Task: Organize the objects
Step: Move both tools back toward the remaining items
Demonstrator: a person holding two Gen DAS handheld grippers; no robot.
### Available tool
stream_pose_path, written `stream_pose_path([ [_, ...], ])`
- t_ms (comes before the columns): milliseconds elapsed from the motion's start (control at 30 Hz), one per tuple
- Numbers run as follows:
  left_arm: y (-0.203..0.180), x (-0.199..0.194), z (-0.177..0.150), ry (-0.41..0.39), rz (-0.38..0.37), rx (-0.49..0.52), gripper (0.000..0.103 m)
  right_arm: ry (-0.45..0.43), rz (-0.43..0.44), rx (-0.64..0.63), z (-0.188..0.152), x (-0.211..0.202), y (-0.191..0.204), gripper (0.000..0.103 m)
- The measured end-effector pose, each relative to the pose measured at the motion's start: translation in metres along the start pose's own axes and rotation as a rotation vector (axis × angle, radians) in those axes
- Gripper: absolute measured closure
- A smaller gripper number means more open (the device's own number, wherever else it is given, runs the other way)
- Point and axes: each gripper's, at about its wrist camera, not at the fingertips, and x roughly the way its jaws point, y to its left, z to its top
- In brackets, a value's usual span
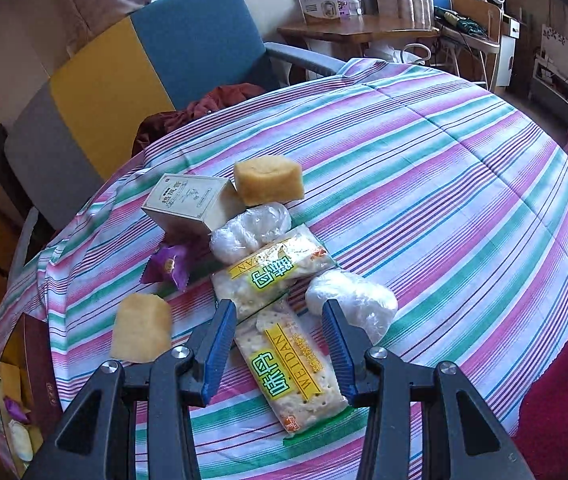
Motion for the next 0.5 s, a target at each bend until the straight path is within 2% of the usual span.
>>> stream_pose_path([
  [233,-0.057,0.060,0.027,0.103,-0.079,0.057,0.025,0.008,0.019,0.051,0.000,0.002,-0.009,0.058],
  [300,-0.072,0.078,0.033,0.128,-0.106,0.061,0.022,0.013,0.021,0.066,0.001,0.002,-0.013,0.058],
  [500,-0.111,0.126,0.042,0.169,-0.129,0.095,0.018,0.024,0.036,0.086,0.001,0.004,-0.016,0.058],
])
